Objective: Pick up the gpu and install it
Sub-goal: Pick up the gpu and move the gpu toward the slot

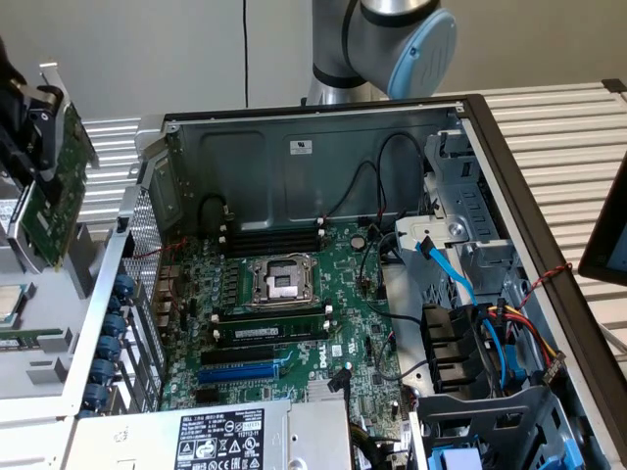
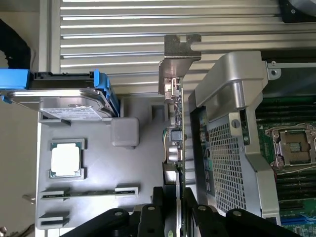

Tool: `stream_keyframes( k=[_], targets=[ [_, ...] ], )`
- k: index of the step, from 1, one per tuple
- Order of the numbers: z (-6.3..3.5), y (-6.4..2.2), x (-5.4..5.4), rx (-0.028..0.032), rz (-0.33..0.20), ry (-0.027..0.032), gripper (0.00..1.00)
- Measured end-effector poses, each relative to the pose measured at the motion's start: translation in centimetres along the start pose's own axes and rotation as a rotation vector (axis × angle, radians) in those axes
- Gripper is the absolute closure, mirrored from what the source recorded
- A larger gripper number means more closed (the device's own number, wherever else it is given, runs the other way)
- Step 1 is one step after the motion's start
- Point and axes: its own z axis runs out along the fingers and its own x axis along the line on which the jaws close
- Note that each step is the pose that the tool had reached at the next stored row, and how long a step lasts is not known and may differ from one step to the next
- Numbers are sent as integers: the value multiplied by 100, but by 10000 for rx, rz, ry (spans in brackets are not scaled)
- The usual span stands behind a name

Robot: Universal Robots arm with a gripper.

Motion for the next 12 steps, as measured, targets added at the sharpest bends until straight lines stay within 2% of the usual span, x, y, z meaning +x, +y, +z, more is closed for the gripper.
stream_keyframes(
  k=[7,9,12],
  targets=[
    [-160,-57,-73,40,69,388,73],
    [-170,-61,-88,39,78,433,73],
    [-171,-62,-88,39,81,442,73]
  ],
)
